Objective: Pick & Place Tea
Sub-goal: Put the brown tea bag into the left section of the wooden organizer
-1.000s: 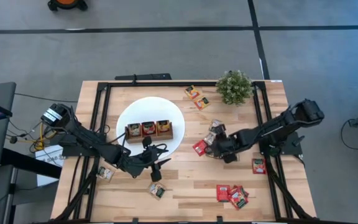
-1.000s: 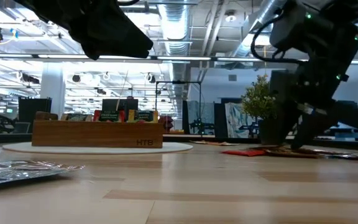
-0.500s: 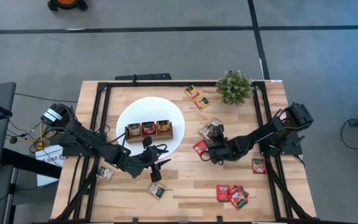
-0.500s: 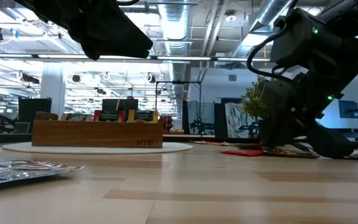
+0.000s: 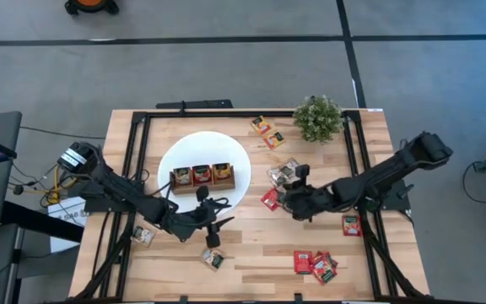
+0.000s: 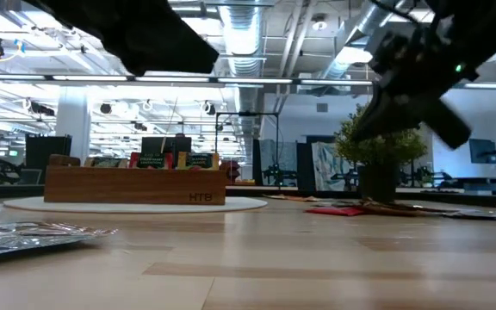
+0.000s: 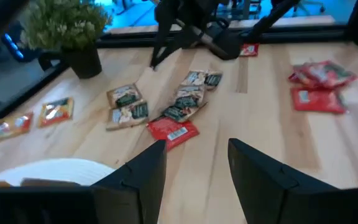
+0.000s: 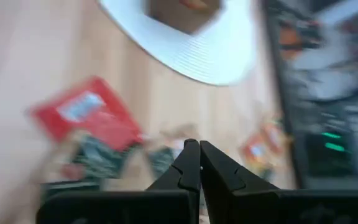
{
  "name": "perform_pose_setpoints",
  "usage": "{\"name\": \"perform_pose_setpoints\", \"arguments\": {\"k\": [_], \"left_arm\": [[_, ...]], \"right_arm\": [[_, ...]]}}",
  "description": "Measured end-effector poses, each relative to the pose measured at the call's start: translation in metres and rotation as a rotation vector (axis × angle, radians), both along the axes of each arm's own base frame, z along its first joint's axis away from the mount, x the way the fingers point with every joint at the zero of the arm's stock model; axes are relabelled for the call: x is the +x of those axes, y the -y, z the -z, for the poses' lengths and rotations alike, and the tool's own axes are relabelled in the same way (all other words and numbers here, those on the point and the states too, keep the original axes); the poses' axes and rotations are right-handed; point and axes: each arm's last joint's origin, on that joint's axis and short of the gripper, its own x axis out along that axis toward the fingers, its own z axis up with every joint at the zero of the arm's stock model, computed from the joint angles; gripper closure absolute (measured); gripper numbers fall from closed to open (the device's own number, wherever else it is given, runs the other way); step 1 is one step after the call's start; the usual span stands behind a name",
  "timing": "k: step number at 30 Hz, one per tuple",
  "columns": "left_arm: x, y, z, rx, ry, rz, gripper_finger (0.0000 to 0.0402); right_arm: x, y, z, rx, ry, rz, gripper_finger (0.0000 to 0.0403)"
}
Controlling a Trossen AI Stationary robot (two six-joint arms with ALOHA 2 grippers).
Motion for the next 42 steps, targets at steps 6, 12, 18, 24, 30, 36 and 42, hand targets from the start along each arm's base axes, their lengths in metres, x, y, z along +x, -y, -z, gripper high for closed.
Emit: {"name": "perform_pose_setpoints", "arguments": {"k": [6,12,18,24,30,36,42], "left_arm": [[0.01,0.006,0.02,0.086,-0.025,0.026,0.0236],[0.011,0.006,0.025,0.099,-0.037,0.015,0.0236],[0.011,0.006,0.025,0.096,-0.036,0.015,0.0236],[0.011,0.006,0.025,0.095,-0.037,0.014,0.0236],[0.011,0.006,0.025,0.092,-0.034,0.014,0.0236],[0.011,0.006,0.025,0.088,-0.034,0.019,0.0236],[0.011,0.006,0.025,0.082,-0.033,0.017,0.0236]], "right_arm": [[0.005,0.015,0.001,0.094,-0.081,-0.086,0.038],[0.013,0.026,0.027,-0.028,-0.261,-0.14,0.0283],[0.018,0.029,0.053,-0.186,-0.38,-0.106,0.0219],[0.024,0.029,0.072,-0.232,-0.41,-0.091,0.0233],[0.032,0.034,0.078,-0.228,-0.385,-0.091,0.028],[0.038,0.056,0.076,-0.193,-0.341,-0.013,0.0325],[0.04,0.077,0.076,-0.162,-0.329,0.055,0.0377]]}}
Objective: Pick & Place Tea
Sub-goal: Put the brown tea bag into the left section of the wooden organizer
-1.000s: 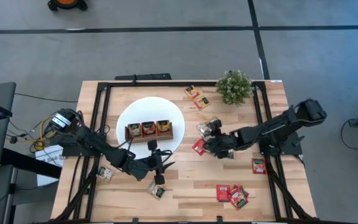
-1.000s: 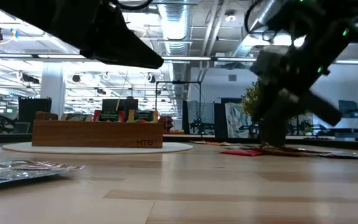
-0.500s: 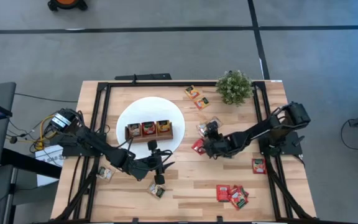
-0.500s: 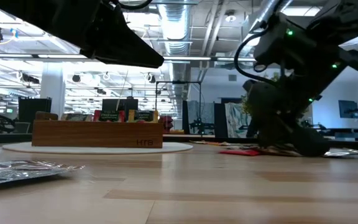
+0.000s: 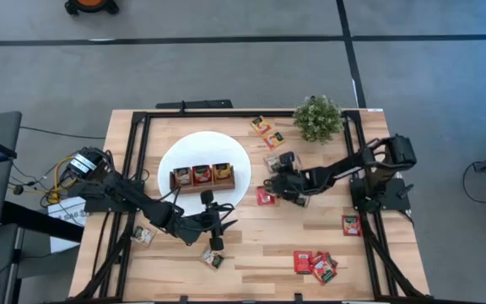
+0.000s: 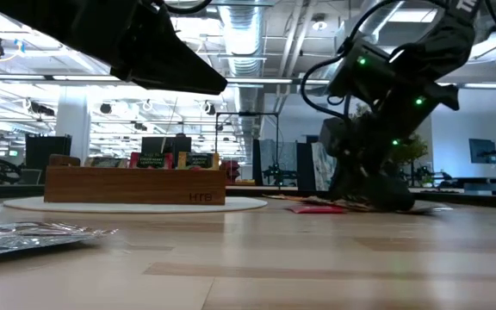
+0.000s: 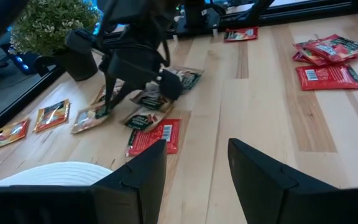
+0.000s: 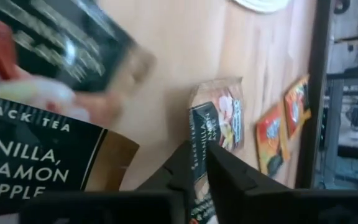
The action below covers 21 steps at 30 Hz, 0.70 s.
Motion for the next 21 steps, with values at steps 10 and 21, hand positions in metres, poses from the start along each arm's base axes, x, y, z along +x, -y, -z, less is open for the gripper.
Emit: {"name": "perform_pose_setpoints", "arguments": {"k": [10,21], "left_arm": [[0.0,0.0,0.0,-0.008,0.002,-0.003,0.0236],[0.0,0.0,0.0,0.011,-0.005,-0.009,0.0236]], "right_arm": [[0.002,-0.002,-0.011,-0.133,0.089,0.052,0.0402],[-0.001,-0.008,-0.034,0.019,0.21,0.053,0.0399]]}}
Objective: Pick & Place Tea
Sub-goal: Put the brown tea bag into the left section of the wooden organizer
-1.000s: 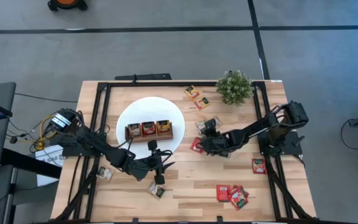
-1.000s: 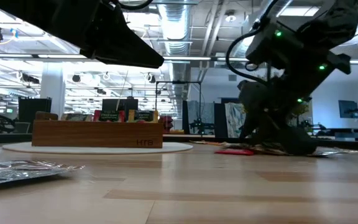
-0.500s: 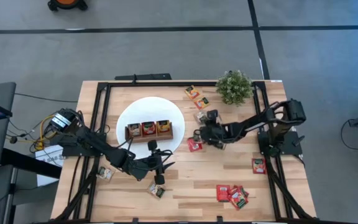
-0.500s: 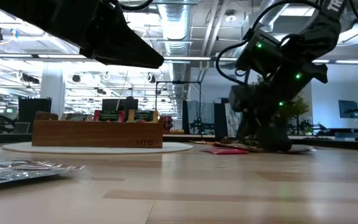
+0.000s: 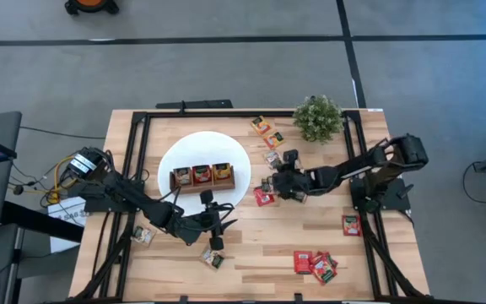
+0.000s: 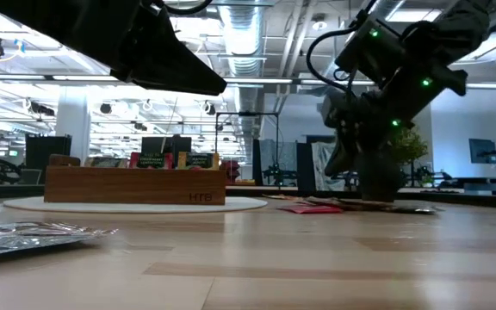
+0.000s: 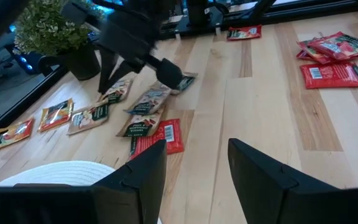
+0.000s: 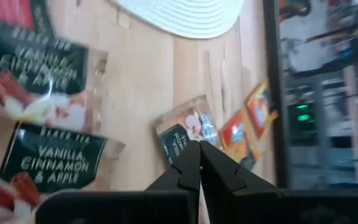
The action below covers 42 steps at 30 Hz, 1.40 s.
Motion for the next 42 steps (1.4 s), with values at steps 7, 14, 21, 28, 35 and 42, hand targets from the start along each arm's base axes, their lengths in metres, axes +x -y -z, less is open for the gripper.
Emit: {"name": "perform_pose_setpoints", "arguments": {"k": [7,14,21,28,35,42], "left_arm": [[0.0,0.0,0.0,0.0,0.0,0.001,0.0236],[0.0,0.0,0.0,-0.002,0.0,0.002,0.0236],[0.0,0.0,0.0,-0.011,0.002,0.0,0.0236],[0.003,-0.002,-0.001,-0.046,0.023,0.019,0.0236],[0.026,-0.008,0.007,-0.087,0.036,0.043,0.0247],[0.08,-0.01,0.017,-0.041,-0.008,0.033,0.0325]], "right_arm": [[-0.017,0.042,-0.021,0.245,0.072,0.156,0.0348],[-0.045,0.084,-0.012,0.558,0.002,0.369,0.0348],[-0.041,0.081,0.006,0.612,-0.059,0.421,0.0394],[-0.032,0.042,-0.003,0.907,0.024,0.508,0.04],[-0.03,0.019,-0.042,0.937,0.183,0.377,0.039],[-0.041,0.04,-0.04,1.058,0.121,0.436,0.0319]]}}
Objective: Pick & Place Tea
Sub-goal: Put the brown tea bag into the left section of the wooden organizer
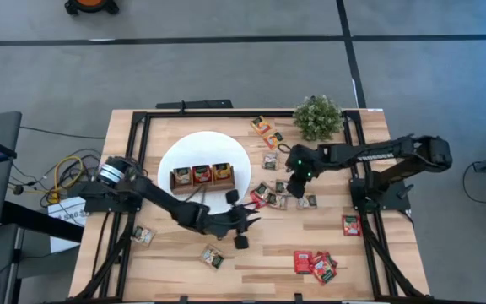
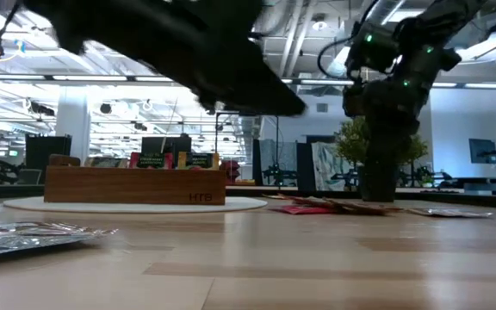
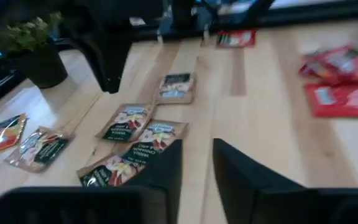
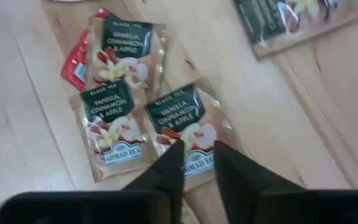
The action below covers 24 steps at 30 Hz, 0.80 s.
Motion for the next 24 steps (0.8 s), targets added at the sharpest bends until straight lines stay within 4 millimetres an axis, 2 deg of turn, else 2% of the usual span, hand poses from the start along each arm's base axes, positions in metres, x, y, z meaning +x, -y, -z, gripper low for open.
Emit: {"name": "perform_pose_setpoints", "arguments": {"k": [5,9,12,17,24], "left_arm": [[0.031,-0.002,0.016,0.02,-0.143,0.043,0.0393],[0.043,-0.002,0.033,-0.002,-0.253,0.128,0.0399],[0.049,-0.004,0.041,-0.011,-0.263,0.126,0.0401],[0.056,-0.02,0.047,-0.02,-0.255,0.077,0.0401],[0.063,-0.046,0.048,-0.089,-0.235,-0.023,0.0401]], "right_arm": [[0.001,0.022,0.011,0.122,0.01,-0.033,0.0246],[0.006,0.038,0.027,0.158,0.018,-0.028,0.0199],[0.009,0.048,0.04,0.159,0.01,-0.017,0.0175],[0.009,0.058,0.053,0.262,0.009,-0.025,0.0164],[0.01,0.053,0.051,0.335,0.055,-0.074,0.0174]]}}
